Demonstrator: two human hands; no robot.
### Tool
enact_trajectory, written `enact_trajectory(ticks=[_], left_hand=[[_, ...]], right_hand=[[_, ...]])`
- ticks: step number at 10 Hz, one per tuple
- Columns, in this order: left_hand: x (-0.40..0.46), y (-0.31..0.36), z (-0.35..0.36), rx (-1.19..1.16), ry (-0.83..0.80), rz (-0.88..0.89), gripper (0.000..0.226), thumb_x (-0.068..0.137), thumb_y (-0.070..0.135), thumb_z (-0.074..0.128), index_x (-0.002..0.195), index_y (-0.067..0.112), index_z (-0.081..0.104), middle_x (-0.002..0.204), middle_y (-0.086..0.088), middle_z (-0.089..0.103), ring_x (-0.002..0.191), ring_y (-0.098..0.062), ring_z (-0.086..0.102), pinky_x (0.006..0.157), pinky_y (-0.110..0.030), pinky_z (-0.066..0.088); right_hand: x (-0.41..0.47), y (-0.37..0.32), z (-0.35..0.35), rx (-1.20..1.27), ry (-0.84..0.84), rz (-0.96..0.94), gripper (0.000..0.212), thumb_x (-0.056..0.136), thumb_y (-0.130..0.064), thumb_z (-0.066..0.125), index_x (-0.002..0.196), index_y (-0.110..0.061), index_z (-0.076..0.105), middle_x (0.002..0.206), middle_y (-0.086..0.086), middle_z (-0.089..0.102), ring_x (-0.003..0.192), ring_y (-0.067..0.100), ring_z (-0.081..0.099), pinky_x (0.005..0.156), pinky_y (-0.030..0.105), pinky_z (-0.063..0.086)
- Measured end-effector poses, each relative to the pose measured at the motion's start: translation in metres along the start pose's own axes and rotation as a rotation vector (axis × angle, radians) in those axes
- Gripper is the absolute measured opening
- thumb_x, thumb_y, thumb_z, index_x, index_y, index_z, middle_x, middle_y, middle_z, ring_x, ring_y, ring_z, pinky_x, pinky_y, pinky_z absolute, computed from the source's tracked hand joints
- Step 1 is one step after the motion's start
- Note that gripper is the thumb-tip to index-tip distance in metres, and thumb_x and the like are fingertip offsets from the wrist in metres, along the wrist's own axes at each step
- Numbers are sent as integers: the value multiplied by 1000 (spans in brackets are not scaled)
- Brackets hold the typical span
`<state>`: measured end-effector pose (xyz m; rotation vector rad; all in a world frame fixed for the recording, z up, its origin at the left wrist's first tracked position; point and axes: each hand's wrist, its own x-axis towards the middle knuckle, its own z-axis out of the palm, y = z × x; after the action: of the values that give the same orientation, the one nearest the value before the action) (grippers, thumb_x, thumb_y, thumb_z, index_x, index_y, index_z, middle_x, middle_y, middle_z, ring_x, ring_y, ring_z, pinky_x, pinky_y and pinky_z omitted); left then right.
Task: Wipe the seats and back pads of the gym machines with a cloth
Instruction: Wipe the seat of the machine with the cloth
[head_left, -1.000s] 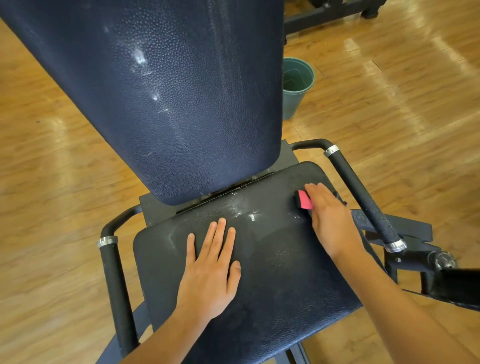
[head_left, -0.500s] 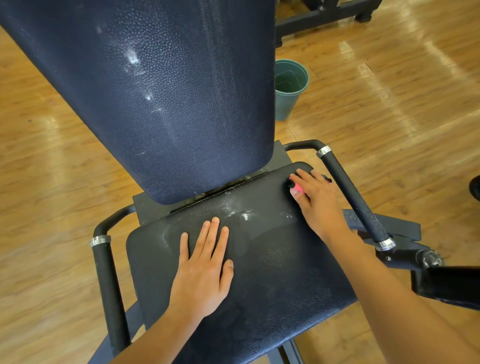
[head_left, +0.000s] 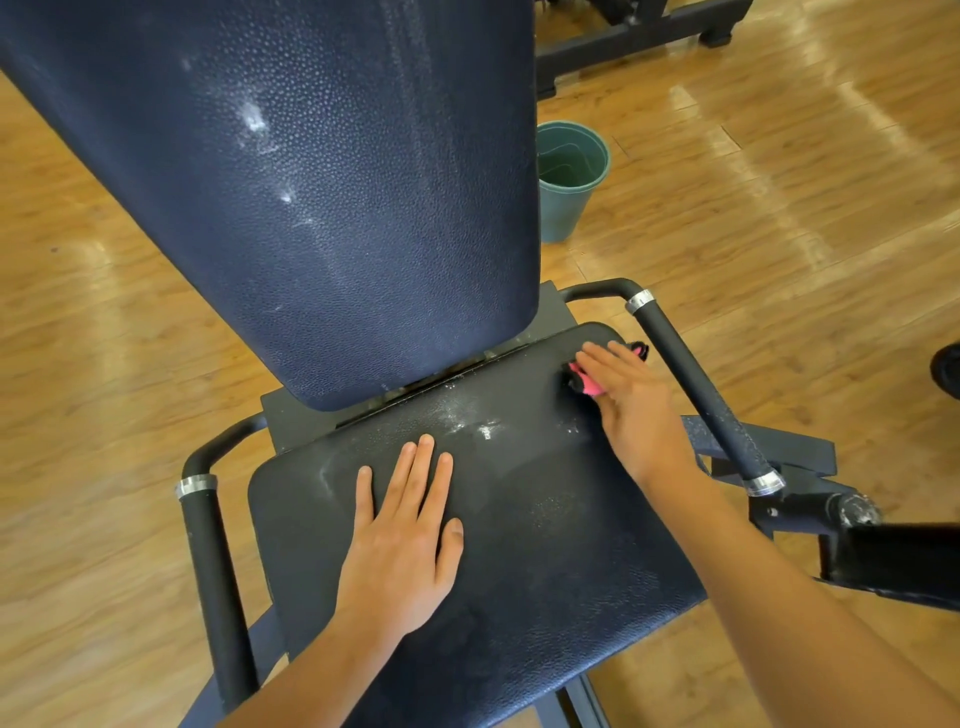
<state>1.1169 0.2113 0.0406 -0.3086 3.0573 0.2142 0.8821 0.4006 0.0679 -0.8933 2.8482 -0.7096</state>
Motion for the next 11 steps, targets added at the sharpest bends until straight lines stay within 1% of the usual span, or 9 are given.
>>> enact_trajectory(ticks=[1, 2, 3, 4, 5, 6, 8, 10, 11], left_hand=[[0, 0, 0, 3, -7, 2, 64, 102, 40, 31, 159, 11, 34, 170, -10, 20, 157, -25, 18, 121, -63, 22], [1, 0, 1, -1, -1, 0, 64, 102, 40, 30, 159, 10, 34, 170, -10, 19, 157, -26, 18, 121, -63, 22], [0, 0, 0, -11, 3, -1, 64, 102, 39, 30, 159, 10, 35, 170, -10, 20, 157, -25, 19, 121, -63, 22], [0, 0, 0, -7, 7, 0, 64, 102, 39, 30, 159, 10, 34, 170, -10, 20, 157, -26, 19, 121, -63, 22], [0, 0, 0, -4, 2, -2, 64, 103, 40, 29, 159, 11, 34, 170, -10, 20, 157, -25, 19, 121, -62, 22], [0, 0, 0, 4, -2, -6, 64, 103, 40, 28, 160, 11, 33, 170, -9, 20, 157, -25, 19, 122, -62, 21], [0, -1, 1, -4, -2, -6, 64, 103, 40, 28, 160, 11, 33, 170, -10, 19, 157, -25, 18, 122, -62, 21], [0, -1, 1, -16, 3, 0, 64, 103, 40, 29, 160, 11, 33, 171, -9, 18, 158, -25, 16, 122, -63, 20], [0, -1, 2, -6, 0, -4, 64, 103, 40, 30, 160, 11, 32, 171, -9, 17, 158, -24, 15, 122, -62, 19]], right_hand=[[-2, -7, 3, 60, -44, 85, 45, 92, 2, 58, 136, -7, 56, 142, 10, 54, 140, 28, 41, 117, 40, 29], [-28, -21, -4, 46, -51, 29, 44, 90, 2, 62, 133, -8, 60, 139, 11, 56, 135, 30, 46, 104, 50, 43], [-46, -19, -7, -111, -57, -208, 50, 73, 13, 75, 120, -1, 66, 124, 16, 66, 121, 41, 57, 100, 58, 40], [-31, -2, -10, -262, -47, -259, 61, 64, 14, 80, 122, 2, 64, 126, 20, 64, 121, 46, 55, 103, 59, 30], [-18, 3, -8, -231, -65, -181, 57, 77, 11, 71, 132, 3, 56, 138, 21, 54, 133, 45, 43, 111, 59, 26], [-36, -14, -1, -89, -87, -1, 47, 94, -1, 57, 141, -3, 48, 148, 15, 46, 143, 33, 33, 114, 48, 28], [-65, -24, -14, 3, -148, -60, 46, 86, 7, 65, 131, -3, 60, 139, 13, 56, 135, 33, 46, 107, 55, 40], [-19, -9, -41, -56, -13, -6, 49, 89, 9, 53, 138, 0, 52, 149, 19, 43, 142, 36, 33, 116, 51, 27], [-23, -24, -16, -134, -120, 0, 47, 91, 1, 57, 138, -1, 50, 147, 19, 45, 140, 37, 36, 113, 51, 33]])
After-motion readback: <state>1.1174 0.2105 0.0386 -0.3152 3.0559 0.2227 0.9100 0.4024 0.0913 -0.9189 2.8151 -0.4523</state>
